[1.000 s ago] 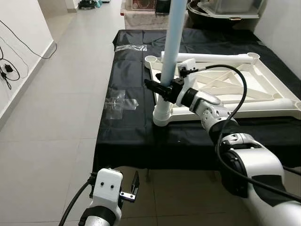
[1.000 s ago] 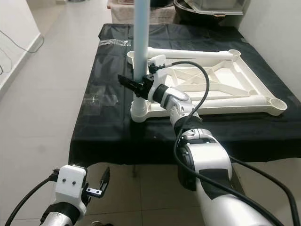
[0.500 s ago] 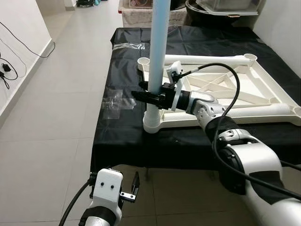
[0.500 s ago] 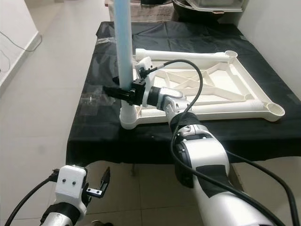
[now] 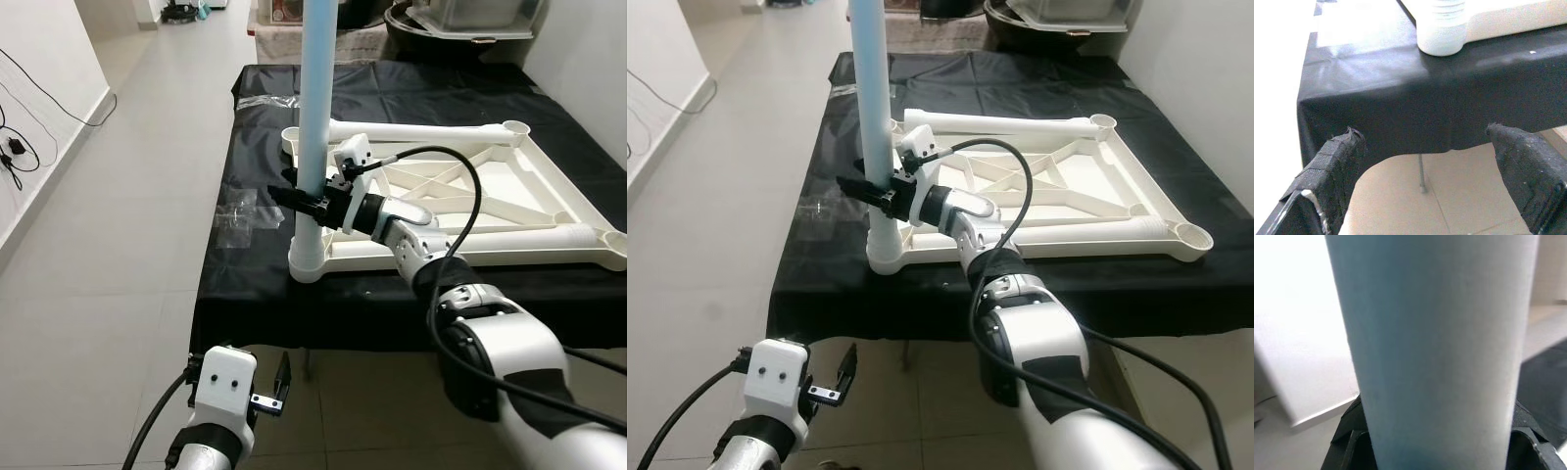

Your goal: Building children table

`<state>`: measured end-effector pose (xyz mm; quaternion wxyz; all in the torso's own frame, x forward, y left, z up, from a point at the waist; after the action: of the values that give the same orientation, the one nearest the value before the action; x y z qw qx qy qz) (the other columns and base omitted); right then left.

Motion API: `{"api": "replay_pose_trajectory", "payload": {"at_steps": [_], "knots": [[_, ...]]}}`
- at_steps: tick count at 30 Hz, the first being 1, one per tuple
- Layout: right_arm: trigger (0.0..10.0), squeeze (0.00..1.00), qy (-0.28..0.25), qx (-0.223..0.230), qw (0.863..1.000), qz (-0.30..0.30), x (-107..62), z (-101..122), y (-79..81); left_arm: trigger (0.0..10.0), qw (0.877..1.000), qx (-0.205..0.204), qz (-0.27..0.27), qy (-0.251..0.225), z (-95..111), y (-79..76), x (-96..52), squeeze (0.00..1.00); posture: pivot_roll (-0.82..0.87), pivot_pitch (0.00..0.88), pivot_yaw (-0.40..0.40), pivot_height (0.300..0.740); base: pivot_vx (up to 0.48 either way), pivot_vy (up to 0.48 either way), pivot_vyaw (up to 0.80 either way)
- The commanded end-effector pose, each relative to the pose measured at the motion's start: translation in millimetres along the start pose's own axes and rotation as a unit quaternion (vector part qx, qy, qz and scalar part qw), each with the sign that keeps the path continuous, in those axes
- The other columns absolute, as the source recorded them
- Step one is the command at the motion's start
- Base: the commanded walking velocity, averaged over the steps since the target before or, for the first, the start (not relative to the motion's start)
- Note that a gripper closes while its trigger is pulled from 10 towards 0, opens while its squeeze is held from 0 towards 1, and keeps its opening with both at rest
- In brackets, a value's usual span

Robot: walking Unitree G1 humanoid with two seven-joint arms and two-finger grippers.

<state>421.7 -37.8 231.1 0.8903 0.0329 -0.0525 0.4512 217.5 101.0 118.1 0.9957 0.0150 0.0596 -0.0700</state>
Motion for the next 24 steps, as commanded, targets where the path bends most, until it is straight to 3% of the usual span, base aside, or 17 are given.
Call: {"api": "replay_pose_trajectory", "payload": {"at_steps": [1, 2, 3, 4, 5, 6, 7, 8, 9, 11, 16, 17, 18, 19, 20, 21, 24], "knots": [[0.0, 0.00, 0.004, 0.032, 0.992, -0.121, -10.6, -19, -20.9, 10.0, 1.000, -0.002, -0.001, 0.014, -8, 1.3, 0.6, 0.00, 0.15, 0.083, -0.003, 0.740, 0.000, 0.000, 0.00], [0.0, 0.00, 0.009, 0.016, 0.972, -0.235, -22.4, -24, -41.2, 10.0, 1.000, 0.000, -0.001, 0.014, -9, 2.8, 1.9, 0.00, 0.14, 0.077, 0.001, 0.740, 0.000, 0.000, 0.00], [0.0, 0.00, 0.011, 0.004, 0.952, -0.307, -32.4, -27, -53.0, 10.0, 1.000, 0.002, -0.001, 0.014, -9, 3.9, 2.8, 0.00, 0.14, 0.077, 0.002, 0.740, 0.000, 0.000, 0.00], [0.0, 0.00, 0.011, 0.004, 0.952, -0.307, -32.4, -27, -53.0, 10.0, 1.000, 0.002, -0.001, 0.014, -9, 3.9, 2.8, 0.00, 0.14, 0.077, 0.002, 0.740, 0.000, 0.000, 0.00], [0.0, 0.00, 0.002, -0.028, 0.895, -0.445, -58.9, -28, -71.5, 10.0, 1.000, 0.004, -0.002, 0.014, -10, 5.3, 4.3, 0.00, 0.14, 0.073, 0.007, 0.740, 0.000, 0.000, 0.00], [0.0, 0.00, 0.002, -0.028, 0.895, -0.445, -58.9, -28, -71.5, 10.0, 1.000, 0.004, -0.002, 0.014, -10, 5.3, 4.3, 0.00, 0.14, 0.073, 0.007, 0.740, 0.000, 0.000, 0.00], [0.0, 0.00, -0.008, -0.028, 0.872, -0.488, -66.4, -29, -72.5, 10.0, 1.000, 0.005, -0.002, 0.013, -10, 5.6, 4.8, 0.00, 0.14, 0.073, 0.006, 0.740, 0.000, 0.000, 0.00], [0.0, 0.00, -0.008, -0.028, 0.872, -0.488, -66.4, -29, -72.5, 10.0, 1.000, 0.005, -0.002, 0.013, -10, 5.6, 4.8, 0.00, 0.14, 0.073, 0.006, 0.740, 0.000, 0.000, 0.00], [0.0, 0.00, -0.014, -0.026, 0.857, -0.515, -71.4, -29, -72.5, 10.0, 1.000, 0.005, -0.002, 0.013, -10, 5.8, 5.0, 0.00, 0.14, 0.073, 0.006, 0.740, 0.000, 0.000, 0.00], [0.0, 0.00, -0.017, -0.009, 0.839, -0.544, -70.7, -34, -66.7, 10.0, 1.000, 0.007, -0.002, 0.012, -10, 5.9, 5.3, 0.00, 0.14, 0.074, 0.009, 0.740, 0.000, 0.000, 0.00], [0.0, 0.00, -0.002, 0.022, 0.822, -0.569, -62.7, -44, -56.1, 10.0, 1.000, 0.006, -0.002, 0.011, -10, 6.2, 5.1, 0.00, 0.14, 0.075, 0.008, 0.740, 0.000, 0.000, 0.00], [0.0, 0.00, -0.004, 0.023, 0.826, -0.563, -58.5, -44, -53.4, 10.0, 1.000, 0.006, -0.002, 0.011, -9, 5.9, 4.7, 0.00, 0.14, 0.080, 0.005, 0.740, 0.000, 0.000, 0.00], [9.3, 0.00, -0.011, 0.022, 0.841, -0.541, -48.2, -40, -47.3, 10.0, 1.000, 0.005, -0.003, 0.011, -9, 5.6, 4.2, 0.00, 0.14, 0.080, 0.005, 0.740, 0.000, 0.000, 0.00], [9.3, 0.00, -0.011, 0.022, 0.841, -0.541, -48.2, -40, -47.3, 10.0, 1.000, 0.005, -0.003, 0.011, -9, 5.6, 4.2, 0.00, 0.14, 0.080, 0.005, 0.740, 0.000, 0.000, 0.00], [10.0, 0.00, -0.017, 0.020, 0.855, -0.518, -40.0, -37, -42.4, 10.0, 1.000, 0.004, -0.003, 0.011, -9, 5.3, 3.9, 0.00, 0.14, 0.080, 0.005, 0.740, 0.000, 0.000, 0.00], [10.0, 1.00, -0.026, 0.011, 0.866, -0.499, -34.4, -32, -38.0, 10.0, 1.000, 0.003, -0.004, 0.011, -10, 5.0, 3.7, 0.00, 0.14, 0.081, 0.004, 0.740, 0.000, 0.000, 0.00], [10.0, 1.00, -0.031, 0.005, 0.874, -0.485, -32.1, -30, -36.4, 10.0, 1.000, 0.002, -0.004, 0.012, -10, 4.7, 3.6, 0.00, 0.14, 0.081, 0.004, 0.740, 0.000, 0.000, 0.00]]}}
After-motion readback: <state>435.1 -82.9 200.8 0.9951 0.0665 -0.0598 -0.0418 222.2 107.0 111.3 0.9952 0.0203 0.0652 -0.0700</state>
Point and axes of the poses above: a point about 5 cm out from each wrist's last joint towards the gripper, its own x axis pointing out of the wrist towards the gripper, its own z axis along the axis of the wrist's last joint, y = z × x, the point moved 4 cm from there along x, pointing out of the wrist towards the gripper
